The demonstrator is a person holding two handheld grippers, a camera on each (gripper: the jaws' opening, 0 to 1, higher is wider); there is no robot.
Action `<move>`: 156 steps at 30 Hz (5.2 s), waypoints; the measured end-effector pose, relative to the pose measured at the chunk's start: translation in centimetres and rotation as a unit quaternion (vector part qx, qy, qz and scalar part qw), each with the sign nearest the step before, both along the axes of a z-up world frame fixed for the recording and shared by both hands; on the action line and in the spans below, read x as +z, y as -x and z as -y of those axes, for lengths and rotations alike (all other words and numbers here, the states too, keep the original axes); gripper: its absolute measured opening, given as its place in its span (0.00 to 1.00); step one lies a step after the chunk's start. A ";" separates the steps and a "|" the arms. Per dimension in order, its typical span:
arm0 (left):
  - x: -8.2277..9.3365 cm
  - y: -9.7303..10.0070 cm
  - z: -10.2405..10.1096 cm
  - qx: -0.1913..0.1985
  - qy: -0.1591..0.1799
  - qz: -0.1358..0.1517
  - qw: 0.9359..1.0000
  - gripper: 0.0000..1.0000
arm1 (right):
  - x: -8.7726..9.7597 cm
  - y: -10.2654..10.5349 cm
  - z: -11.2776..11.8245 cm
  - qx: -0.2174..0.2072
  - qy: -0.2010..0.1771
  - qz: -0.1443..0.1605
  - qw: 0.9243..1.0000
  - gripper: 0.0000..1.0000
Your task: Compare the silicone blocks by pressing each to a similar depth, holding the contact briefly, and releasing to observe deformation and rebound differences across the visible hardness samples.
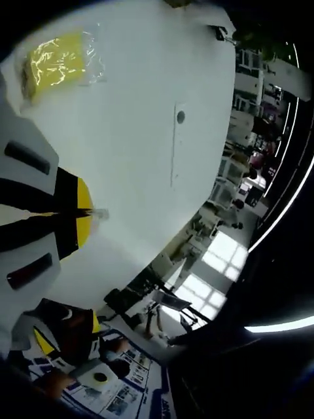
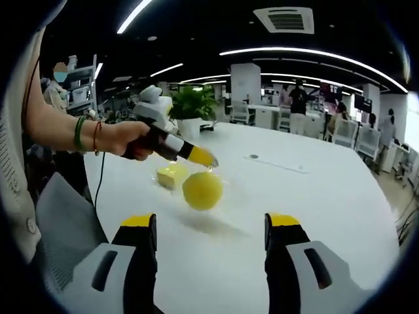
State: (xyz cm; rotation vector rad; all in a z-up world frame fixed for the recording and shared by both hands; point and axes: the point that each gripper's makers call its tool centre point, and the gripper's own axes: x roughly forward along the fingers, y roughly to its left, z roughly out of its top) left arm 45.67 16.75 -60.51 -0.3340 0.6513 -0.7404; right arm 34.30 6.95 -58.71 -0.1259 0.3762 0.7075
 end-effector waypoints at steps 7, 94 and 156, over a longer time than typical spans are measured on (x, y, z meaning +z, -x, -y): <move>2.5 1.1 -1.0 -0.014 -0.031 0.043 0.998 0.00 | 1.7 -0.9 -1.3 0.036 0.015 0.020 0.999 0.67; 11.0 8.3 -1.5 -0.220 -0.098 0.217 0.946 0.00 | 1.1 -3.7 -14.3 0.297 0.127 -0.007 0.946 0.13; 4.1 3.2 0.9 -0.074 0.016 0.052 0.996 0.00 | 3.4 -1.8 -2.5 0.075 0.040 0.050 0.995 0.76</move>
